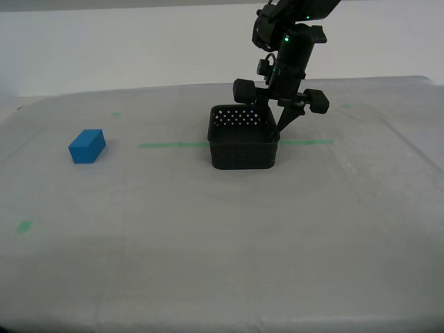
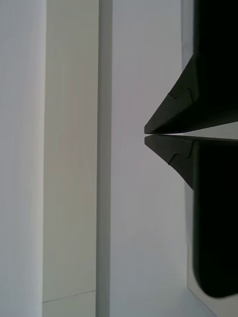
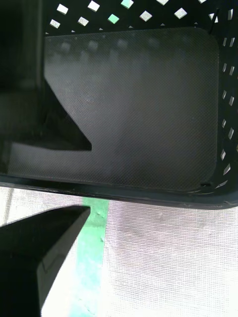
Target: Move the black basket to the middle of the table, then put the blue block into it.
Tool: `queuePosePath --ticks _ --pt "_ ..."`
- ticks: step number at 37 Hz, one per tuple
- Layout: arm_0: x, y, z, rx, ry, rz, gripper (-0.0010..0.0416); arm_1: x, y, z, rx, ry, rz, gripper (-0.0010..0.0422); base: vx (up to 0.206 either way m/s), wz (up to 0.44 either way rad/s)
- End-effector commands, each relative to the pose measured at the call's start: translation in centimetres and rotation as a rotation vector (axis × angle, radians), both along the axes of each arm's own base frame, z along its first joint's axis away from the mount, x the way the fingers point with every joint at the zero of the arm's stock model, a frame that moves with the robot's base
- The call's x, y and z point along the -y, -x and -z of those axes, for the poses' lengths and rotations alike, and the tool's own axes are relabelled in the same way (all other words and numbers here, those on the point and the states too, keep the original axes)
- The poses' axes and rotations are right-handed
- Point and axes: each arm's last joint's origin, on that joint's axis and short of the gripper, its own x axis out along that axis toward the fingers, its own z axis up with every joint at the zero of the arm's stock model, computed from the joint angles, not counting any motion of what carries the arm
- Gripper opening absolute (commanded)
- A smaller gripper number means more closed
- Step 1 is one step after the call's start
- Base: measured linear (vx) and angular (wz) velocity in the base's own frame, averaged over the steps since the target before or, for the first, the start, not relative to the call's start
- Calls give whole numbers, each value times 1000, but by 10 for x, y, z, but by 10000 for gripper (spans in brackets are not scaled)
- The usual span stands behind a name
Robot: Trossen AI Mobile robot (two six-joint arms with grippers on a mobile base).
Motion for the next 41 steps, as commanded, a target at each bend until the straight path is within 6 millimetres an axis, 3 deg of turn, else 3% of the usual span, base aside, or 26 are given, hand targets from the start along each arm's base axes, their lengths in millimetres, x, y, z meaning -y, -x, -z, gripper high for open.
queuePosePath --ticks 1,14,19,24,41 --pt "0 0 -1 2 1 3 209 0 0 -1 6 -1 -1 0 0 0" --pt "0 0 -3 -2 4 0 407 0 0 -1 6 -1 -1 0 0 0" --pt "0 1 -8 3 1 -5 383 0 0 -1 6 -1 -1 0 0 0" --pt "1 3 -20 18 -3 -4 396 0 0 -1 6 -1 0 0 0 0" --pt "17 21 -93 96 31 14 401 0 0 -1 6 -1 0 0 0 0"
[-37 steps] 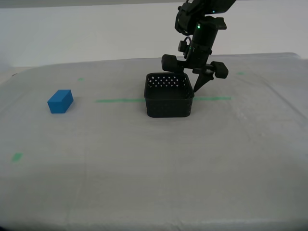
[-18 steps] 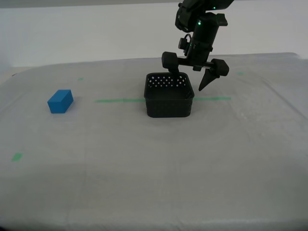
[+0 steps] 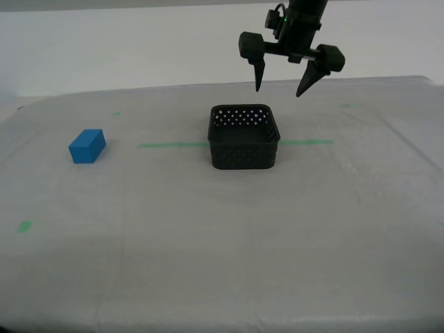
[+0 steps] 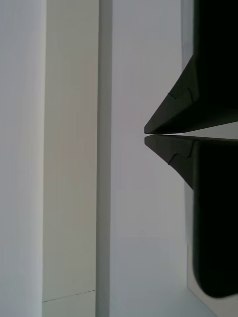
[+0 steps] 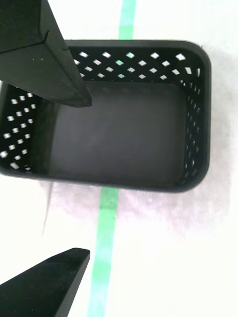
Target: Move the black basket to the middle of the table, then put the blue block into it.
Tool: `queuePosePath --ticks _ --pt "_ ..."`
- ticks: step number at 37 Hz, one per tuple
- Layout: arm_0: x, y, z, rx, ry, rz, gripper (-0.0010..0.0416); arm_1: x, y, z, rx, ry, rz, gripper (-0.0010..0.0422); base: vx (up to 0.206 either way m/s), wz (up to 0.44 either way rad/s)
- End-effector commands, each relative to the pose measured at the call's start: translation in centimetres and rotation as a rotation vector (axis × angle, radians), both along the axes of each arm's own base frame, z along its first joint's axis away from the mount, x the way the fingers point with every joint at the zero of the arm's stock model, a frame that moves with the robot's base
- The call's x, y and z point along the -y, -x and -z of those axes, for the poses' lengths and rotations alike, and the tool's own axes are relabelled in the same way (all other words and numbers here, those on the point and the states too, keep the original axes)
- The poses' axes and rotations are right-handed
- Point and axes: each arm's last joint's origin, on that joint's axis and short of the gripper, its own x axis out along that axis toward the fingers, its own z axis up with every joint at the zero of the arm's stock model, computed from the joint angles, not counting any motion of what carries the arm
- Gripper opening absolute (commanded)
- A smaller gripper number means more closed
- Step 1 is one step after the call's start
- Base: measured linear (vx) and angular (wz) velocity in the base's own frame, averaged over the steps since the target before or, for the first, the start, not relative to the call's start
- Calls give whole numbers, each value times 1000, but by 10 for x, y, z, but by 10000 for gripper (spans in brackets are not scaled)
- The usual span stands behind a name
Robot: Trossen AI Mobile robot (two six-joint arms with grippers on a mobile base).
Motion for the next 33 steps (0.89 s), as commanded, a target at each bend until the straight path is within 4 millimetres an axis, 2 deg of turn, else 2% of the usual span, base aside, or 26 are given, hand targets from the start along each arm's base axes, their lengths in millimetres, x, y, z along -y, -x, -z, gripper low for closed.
queuePosePath --ticks 1,11,16,26,33 --pt "8 6 -16 12 46 11 399 0 0 -1 6 -1 0 0 0 0" --pt "38 26 -58 -18 112 13 400 0 0 -1 6 -1 -1 0 0 0" --pt "54 29 -73 2 113 20 400 0 0 -1 6 -1 -1 0 0 0" --pt "93 28 -91 14 128 40 400 0 0 -1 6 -1 0 0 0 0" --pt "124 27 -94 -21 157 52 400 0 0 -1 6 -1 0 0 0 0"
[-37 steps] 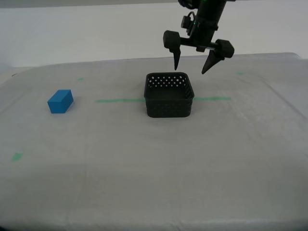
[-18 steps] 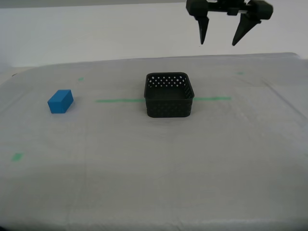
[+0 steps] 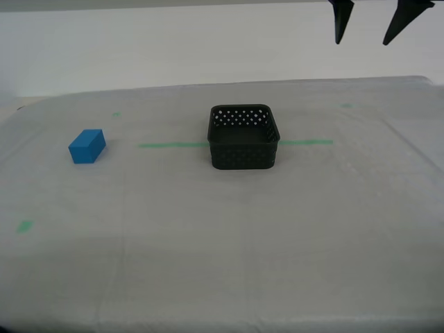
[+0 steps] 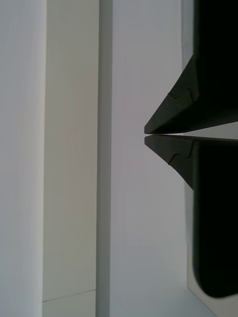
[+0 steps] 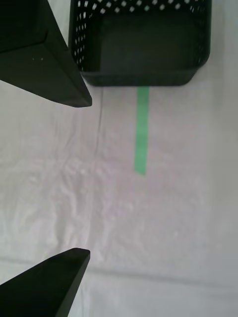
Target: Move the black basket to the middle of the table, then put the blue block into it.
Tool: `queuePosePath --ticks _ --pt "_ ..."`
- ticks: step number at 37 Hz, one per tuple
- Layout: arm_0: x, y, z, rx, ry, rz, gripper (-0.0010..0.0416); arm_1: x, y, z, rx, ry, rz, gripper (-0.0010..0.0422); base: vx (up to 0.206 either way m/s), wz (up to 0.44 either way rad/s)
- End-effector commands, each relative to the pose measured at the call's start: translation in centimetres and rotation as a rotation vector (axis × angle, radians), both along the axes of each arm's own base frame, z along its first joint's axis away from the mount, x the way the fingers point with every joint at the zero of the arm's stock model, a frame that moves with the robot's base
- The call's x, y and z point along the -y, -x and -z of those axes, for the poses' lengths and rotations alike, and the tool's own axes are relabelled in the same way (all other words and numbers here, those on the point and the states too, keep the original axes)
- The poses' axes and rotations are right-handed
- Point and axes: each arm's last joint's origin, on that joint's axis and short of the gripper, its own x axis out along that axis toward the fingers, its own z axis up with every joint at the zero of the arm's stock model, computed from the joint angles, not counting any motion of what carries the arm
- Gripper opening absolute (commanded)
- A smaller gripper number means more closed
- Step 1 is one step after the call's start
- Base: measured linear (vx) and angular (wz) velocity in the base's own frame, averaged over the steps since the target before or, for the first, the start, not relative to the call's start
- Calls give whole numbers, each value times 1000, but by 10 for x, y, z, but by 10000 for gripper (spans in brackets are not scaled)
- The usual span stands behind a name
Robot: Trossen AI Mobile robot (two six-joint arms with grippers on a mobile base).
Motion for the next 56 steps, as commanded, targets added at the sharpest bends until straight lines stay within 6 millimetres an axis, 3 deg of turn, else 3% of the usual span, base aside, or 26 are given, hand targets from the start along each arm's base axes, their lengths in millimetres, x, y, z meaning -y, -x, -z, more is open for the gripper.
queuePosePath --ticks 1,20,29,38,48,56 --pt "14 -1 -1 -11 12 9 400 0 0 -1 6 -1 0 0 0 0" --pt "64 -11 -1 18 31 23 401 0 0 -1 6 -1 0 0 0 0" --pt "84 -10 38 20 -74 50 400 0 0 -1 6 -1 0 0 0 0" --pt "91 4 62 50 23 82 400 0 0 -1 6 -1 0 0 0 0" --pt "96 20 55 115 83 113 400 0 0 -1 6 -1 0 0 0 0" --pt "95 21 50 131 86 93 400 0 0 -1 6 -1 -1 0 0 0"
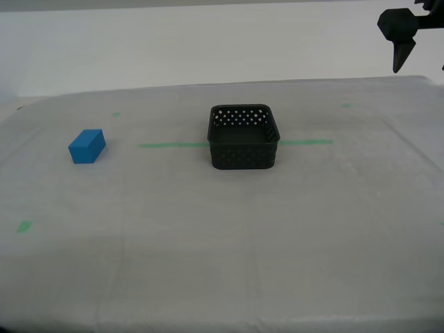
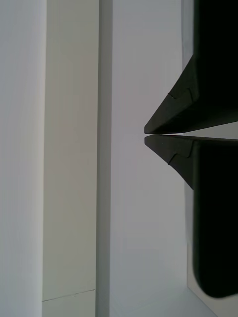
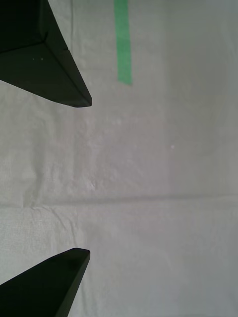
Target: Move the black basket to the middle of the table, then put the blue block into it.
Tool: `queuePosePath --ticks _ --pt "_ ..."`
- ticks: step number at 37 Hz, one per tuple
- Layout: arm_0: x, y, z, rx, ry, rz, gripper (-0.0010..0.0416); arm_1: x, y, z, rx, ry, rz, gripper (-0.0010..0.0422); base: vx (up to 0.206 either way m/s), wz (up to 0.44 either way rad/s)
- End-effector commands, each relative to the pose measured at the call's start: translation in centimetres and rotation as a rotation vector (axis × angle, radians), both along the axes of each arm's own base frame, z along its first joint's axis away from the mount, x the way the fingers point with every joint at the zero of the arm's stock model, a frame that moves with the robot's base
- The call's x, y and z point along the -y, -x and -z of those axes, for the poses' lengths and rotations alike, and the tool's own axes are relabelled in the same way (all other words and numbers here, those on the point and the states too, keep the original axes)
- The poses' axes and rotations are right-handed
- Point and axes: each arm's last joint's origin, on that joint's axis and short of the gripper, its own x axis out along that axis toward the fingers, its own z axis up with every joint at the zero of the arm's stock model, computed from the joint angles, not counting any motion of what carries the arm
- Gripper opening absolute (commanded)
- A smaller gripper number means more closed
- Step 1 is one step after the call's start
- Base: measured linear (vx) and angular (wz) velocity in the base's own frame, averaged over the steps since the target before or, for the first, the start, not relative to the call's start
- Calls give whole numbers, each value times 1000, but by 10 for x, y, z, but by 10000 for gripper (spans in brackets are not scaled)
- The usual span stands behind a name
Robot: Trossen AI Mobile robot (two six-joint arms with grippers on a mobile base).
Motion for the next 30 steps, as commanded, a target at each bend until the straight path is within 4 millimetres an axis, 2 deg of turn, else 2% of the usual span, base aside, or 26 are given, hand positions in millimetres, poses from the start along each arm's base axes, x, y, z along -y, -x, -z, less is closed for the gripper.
queuePosePath --ticks 1,30 --pt "0 0 -2 8 3 -2 400 0 0 -1 6 -1 0 0 0 0" --pt "0 -1 -2 20 3 -2 399 0 0 -1 6 -1 -1 0 0 0"
